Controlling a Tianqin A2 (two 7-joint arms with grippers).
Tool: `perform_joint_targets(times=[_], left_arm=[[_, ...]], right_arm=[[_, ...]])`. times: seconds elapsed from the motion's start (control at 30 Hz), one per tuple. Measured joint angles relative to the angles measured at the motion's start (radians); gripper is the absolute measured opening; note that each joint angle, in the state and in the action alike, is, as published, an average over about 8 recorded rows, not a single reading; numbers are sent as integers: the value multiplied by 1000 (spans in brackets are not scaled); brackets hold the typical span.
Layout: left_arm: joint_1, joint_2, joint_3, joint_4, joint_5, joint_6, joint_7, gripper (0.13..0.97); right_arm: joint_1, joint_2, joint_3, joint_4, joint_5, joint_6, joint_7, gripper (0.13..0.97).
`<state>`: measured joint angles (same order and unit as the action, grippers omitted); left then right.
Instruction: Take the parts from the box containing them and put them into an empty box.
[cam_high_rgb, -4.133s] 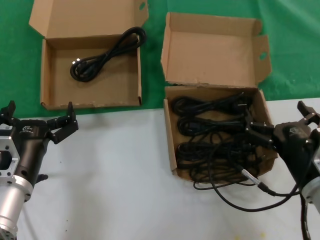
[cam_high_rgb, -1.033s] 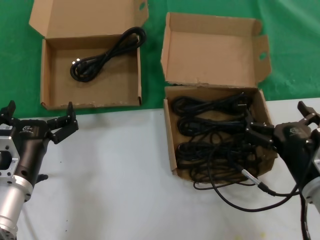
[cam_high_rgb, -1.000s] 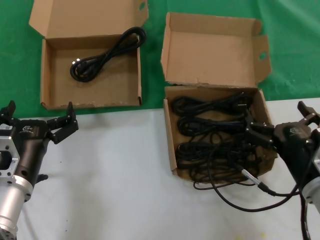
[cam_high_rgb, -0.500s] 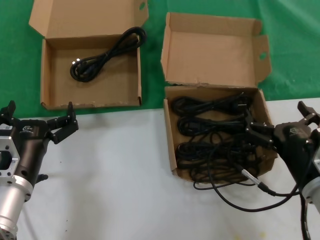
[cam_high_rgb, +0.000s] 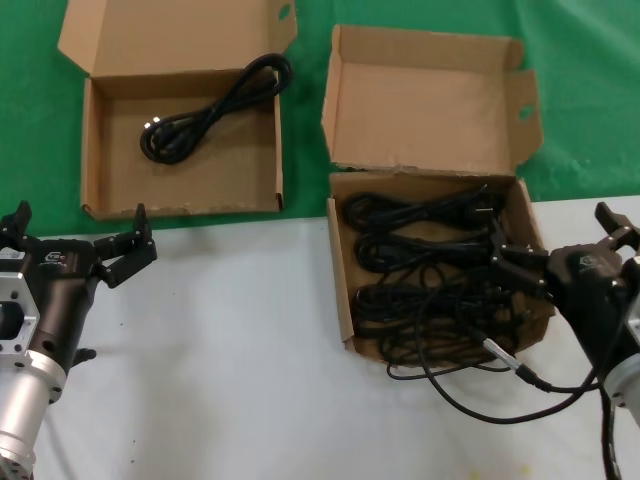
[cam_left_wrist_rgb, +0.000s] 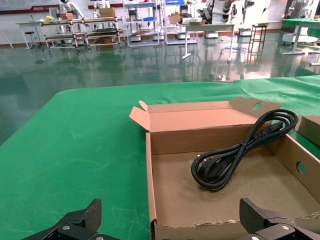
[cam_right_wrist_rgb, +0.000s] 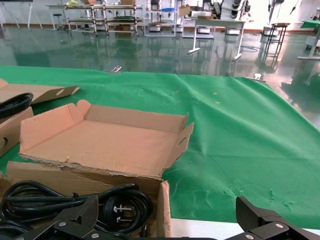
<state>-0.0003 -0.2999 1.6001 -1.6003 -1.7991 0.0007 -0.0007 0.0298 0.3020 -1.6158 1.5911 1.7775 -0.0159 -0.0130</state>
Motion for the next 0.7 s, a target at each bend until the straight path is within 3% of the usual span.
perform_joint_targets(times=[0.7], left_arm=[[0,0,0,0,0,0,0,966]], right_arm=[[0,0,0,0,0,0,0,966]])
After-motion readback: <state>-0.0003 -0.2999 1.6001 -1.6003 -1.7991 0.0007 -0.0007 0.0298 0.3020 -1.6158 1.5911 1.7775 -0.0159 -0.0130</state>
